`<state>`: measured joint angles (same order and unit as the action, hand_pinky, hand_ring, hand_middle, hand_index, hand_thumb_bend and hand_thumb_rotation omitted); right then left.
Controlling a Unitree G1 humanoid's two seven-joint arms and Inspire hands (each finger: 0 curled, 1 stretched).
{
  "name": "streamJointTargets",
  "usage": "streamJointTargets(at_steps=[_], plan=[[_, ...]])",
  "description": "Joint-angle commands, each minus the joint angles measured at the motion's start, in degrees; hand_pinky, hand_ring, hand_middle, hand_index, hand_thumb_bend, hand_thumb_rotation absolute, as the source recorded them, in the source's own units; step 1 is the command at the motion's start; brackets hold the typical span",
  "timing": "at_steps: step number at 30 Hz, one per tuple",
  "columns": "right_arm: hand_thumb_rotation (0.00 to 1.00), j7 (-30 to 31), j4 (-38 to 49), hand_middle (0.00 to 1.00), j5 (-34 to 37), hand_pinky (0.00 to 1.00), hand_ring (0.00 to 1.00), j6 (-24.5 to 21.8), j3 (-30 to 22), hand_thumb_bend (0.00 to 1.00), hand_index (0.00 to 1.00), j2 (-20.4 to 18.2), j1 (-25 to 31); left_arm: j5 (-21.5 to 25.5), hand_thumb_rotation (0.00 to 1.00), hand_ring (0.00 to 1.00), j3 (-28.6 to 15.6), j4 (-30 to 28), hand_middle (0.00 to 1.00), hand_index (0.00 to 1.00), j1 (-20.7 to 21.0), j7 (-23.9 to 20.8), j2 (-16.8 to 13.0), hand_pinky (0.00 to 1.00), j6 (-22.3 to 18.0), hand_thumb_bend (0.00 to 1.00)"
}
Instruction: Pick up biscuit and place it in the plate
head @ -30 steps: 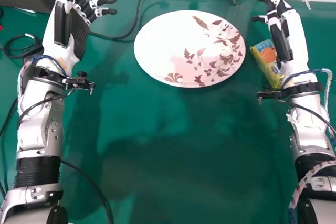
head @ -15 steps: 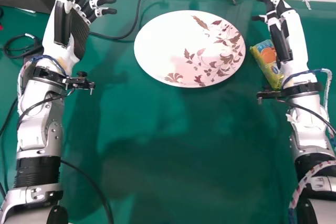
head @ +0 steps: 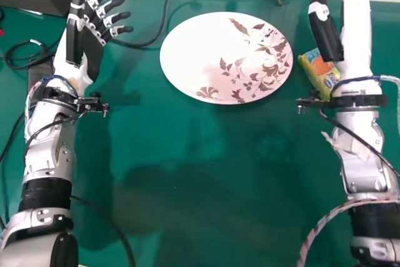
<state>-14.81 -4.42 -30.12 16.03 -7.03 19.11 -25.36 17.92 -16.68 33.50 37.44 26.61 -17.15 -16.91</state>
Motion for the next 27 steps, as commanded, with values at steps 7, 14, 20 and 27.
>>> streamJointTargets(at_steps=[7, 14, 20, 27], plan=[[0.24, 1.59, 8.78, 0.81, -8.84, 0.65, 0.79, -10.27, 2.59, 0.59, 0.75, 2.45, 1.40, 1.02, 0.70, 0.79, -1.54, 9.16, 0.86, 0.94, 3.13, 3.33, -1.53, 0.62, -5.89, 1.00], [0.29, 6.43, 11.84, 0.79, -11.24, 0.62, 0.76, -15.35, 4.10, 0.70, 0.73, 4.97, 0.36, 1.65, 0.68, 0.87, -2.43, 15.80, 0.90, 0.97, 5.29, 5.62, -2.18, 0.78, -8.82, 1.00], [0.31, 12.72, 13.94, 0.78, -13.00, 0.60, 0.74, -19.59, 5.20, 0.76, 0.72, 8.02, -0.42, 1.43, 0.65, 0.90, -3.06, 19.55, 0.93, 1.00, 6.58, 6.41, -2.38, 0.86, -10.61, 1.00], [0.33, 20.92, 16.27, 0.77, -17.67, 0.58, 0.72, -26.19, 7.21, 0.80, 0.72, 11.21, -2.41, 1.61, 0.63, 0.92, -3.78, 23.27, 0.97, 1.00, 7.83, 7.76, -2.59, 0.85, -12.09, 1.00]])
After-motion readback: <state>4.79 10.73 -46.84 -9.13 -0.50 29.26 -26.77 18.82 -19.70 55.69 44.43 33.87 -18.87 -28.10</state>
